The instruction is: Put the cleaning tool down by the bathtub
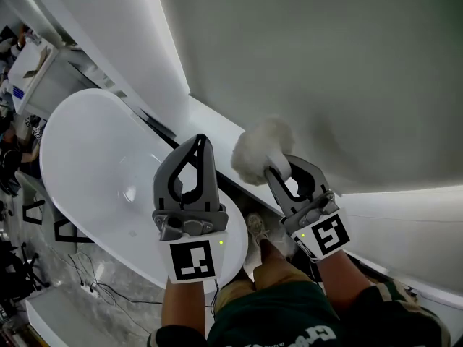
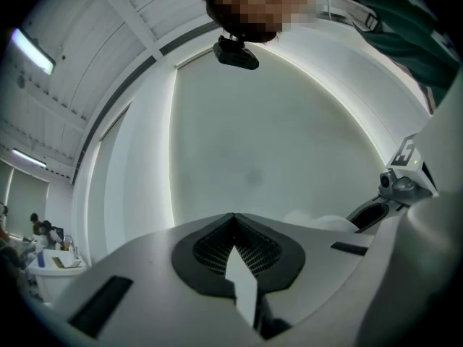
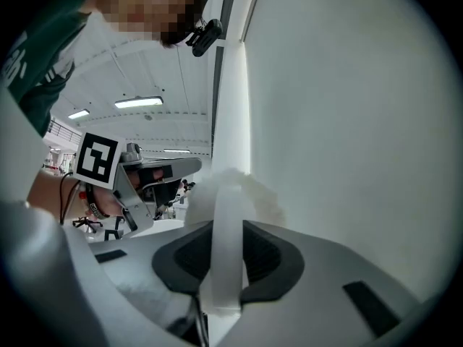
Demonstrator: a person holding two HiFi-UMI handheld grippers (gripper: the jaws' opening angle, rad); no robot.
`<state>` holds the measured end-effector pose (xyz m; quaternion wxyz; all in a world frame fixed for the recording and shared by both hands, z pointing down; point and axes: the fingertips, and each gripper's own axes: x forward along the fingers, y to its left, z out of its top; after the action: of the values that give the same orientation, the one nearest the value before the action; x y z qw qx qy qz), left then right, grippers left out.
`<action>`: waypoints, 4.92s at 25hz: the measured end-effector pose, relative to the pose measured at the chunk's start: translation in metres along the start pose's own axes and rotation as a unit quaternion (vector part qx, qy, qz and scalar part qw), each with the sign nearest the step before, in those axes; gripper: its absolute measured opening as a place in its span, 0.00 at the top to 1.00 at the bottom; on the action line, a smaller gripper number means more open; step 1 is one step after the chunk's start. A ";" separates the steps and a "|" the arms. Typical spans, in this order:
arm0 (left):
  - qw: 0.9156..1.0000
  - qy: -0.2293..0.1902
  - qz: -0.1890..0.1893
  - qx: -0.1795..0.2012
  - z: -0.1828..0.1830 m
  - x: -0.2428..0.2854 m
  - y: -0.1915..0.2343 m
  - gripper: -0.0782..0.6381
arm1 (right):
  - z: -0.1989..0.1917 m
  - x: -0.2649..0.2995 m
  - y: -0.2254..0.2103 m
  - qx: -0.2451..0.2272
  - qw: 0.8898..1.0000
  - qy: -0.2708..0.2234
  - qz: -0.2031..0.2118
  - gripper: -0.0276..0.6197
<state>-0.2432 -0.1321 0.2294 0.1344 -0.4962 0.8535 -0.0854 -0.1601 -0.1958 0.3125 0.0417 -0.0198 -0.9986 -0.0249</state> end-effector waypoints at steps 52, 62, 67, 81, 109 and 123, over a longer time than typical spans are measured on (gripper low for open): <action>0.991 0.098 0.079 -0.050 -0.159 0.002 -0.007 0.88 | -0.334 0.134 -0.008 -0.009 0.944 0.312 0.110 0.82; 0.987 0.116 0.091 -0.059 -0.177 -0.008 -0.001 0.88 | -0.380 0.142 -0.011 0.006 0.926 0.360 0.111 0.81; 0.985 0.125 0.099 -0.061 -0.184 -0.013 0.004 0.88 | -0.406 0.145 -0.011 0.004 0.915 0.387 0.110 0.81; 0.982 0.133 0.118 -0.057 -0.198 -0.025 0.020 0.88 | -0.453 0.159 -0.010 0.014 0.892 0.440 0.105 0.82; 0.973 0.162 0.144 -0.080 -0.227 -0.057 0.035 0.88 | -0.539 0.149 -0.011 -0.006 0.841 0.533 0.097 0.82; 0.972 0.173 0.132 -0.092 -0.239 -0.065 0.022 0.88 | -0.543 0.152 -0.010 0.006 0.858 0.504 0.100 0.81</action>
<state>-0.3056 -0.0618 0.4601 -0.0514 -0.3671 0.9259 -0.0725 -0.2670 -0.2278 0.8654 0.5415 -0.1040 -0.8340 -0.0215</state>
